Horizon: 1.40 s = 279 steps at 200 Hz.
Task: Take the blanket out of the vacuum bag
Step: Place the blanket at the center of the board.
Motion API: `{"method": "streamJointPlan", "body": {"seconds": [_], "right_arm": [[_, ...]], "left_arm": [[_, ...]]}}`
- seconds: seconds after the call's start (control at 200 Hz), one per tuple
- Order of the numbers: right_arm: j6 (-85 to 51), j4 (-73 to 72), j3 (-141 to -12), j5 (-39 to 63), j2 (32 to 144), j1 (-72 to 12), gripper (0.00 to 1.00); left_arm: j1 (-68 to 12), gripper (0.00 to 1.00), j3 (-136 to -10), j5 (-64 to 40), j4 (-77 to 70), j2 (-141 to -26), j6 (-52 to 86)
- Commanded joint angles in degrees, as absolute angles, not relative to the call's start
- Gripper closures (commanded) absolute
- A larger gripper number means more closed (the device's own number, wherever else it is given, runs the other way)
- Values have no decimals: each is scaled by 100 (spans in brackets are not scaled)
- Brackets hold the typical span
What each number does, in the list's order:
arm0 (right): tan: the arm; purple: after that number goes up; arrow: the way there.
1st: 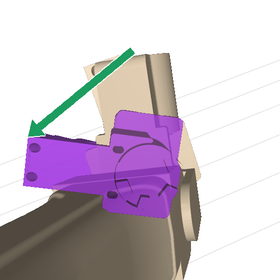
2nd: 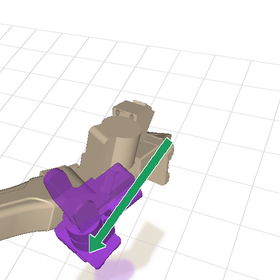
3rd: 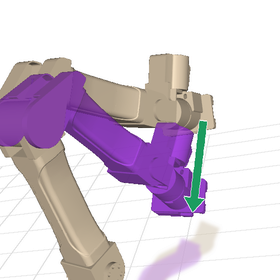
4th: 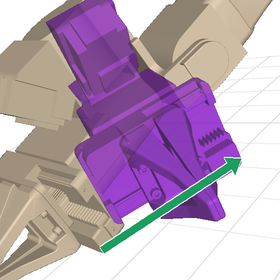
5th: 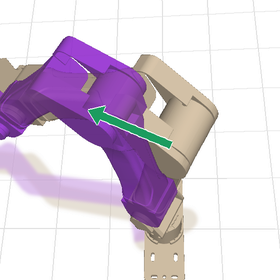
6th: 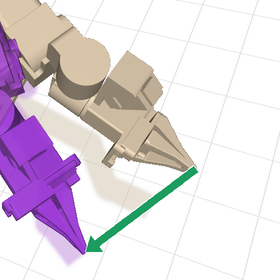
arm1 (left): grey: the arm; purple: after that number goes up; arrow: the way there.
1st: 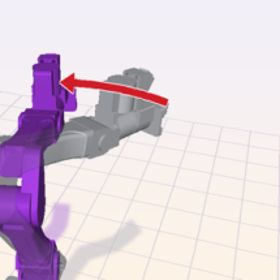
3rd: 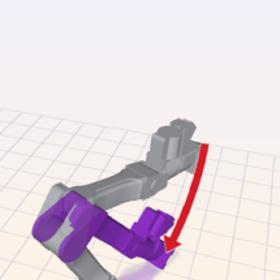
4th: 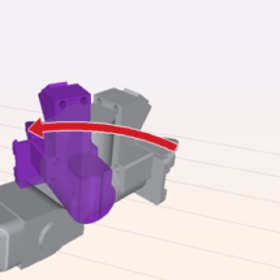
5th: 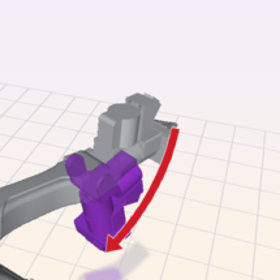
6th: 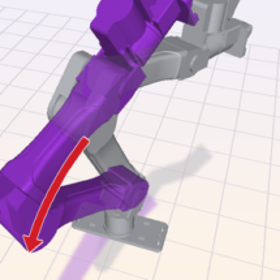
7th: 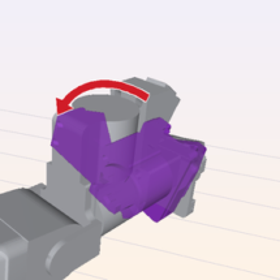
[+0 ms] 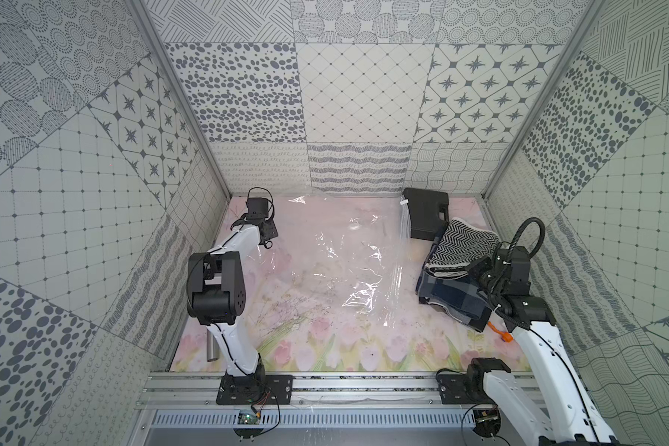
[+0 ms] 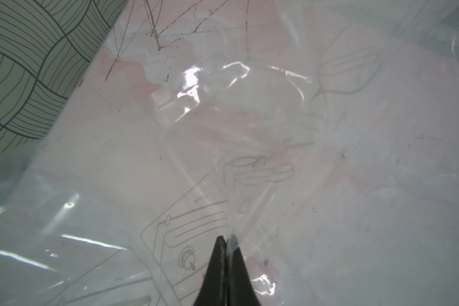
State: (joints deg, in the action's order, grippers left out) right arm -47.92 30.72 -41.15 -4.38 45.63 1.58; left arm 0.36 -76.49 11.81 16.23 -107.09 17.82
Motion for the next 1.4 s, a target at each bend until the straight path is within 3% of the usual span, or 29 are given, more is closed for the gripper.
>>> {"method": "streamJointPlan", "body": {"seconds": [0.0,0.69,1.391], "right_arm": [[-4911,3422,-4123,-702,4388,157,100],[-5219,4380,-3649,-878,3057,193,100],[-5192,4402,-3266,-1073,2999,267,100]], "left_arm": [[47,100,-7623,998,1549,-10638,1873],[32,100,-7568,896,1493,-10584,1920],[7,100,-7548,914,1490,-10607,1873]]}}
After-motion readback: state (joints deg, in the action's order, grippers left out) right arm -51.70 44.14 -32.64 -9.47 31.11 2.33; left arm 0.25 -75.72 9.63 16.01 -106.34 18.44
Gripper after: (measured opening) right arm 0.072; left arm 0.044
